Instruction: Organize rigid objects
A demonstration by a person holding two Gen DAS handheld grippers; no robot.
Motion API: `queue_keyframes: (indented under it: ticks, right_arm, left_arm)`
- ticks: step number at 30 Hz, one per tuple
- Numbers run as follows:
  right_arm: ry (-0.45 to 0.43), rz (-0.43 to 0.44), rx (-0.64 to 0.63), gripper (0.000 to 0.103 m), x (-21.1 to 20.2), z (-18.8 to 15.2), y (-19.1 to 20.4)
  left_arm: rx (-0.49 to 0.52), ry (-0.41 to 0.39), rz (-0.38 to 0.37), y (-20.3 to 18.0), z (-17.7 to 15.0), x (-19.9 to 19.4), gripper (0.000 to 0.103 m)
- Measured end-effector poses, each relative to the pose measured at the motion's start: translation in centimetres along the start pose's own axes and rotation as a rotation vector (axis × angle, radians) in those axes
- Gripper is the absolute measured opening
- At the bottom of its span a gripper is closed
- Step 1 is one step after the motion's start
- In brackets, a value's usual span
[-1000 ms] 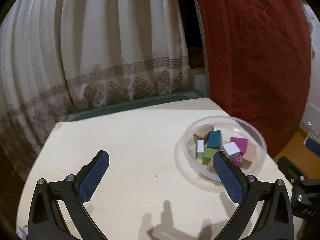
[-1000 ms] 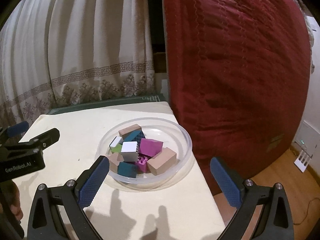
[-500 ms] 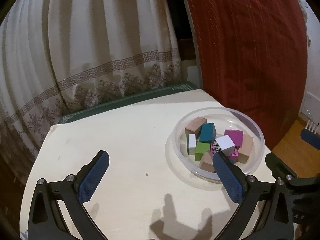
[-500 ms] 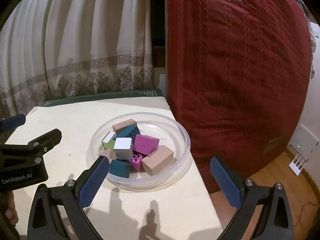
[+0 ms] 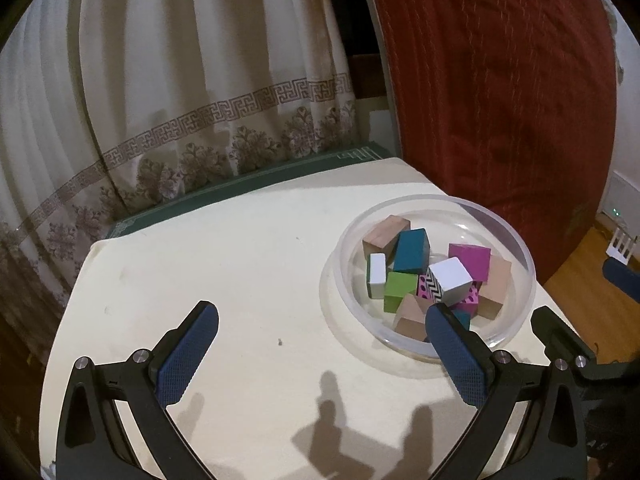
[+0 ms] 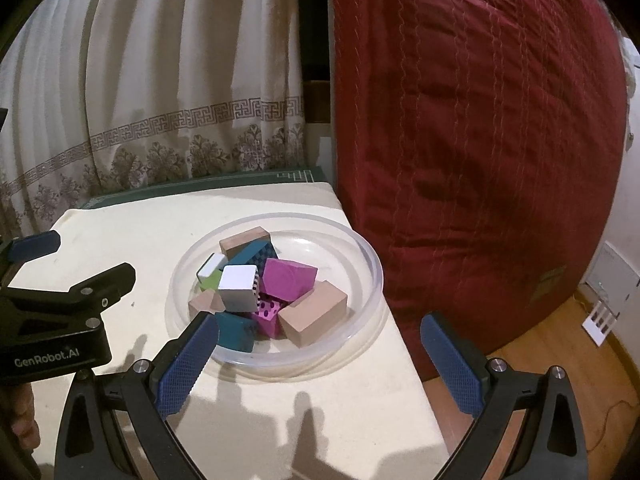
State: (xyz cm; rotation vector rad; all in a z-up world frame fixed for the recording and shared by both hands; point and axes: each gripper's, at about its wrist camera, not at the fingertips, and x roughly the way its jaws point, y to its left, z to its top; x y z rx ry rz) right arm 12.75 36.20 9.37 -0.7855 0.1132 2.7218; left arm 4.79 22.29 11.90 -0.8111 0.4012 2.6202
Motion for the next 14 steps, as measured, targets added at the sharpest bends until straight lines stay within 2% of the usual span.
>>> queue_keyframes:
  ticks: [14]
  right_arm:
    - [0.028, 0.006, 0.022, 0.103, 0.61, -0.46, -0.24]
  left_arm:
    - [0.023, -0.006, -0.032, -0.22, 0.04, 0.26, 0.103]
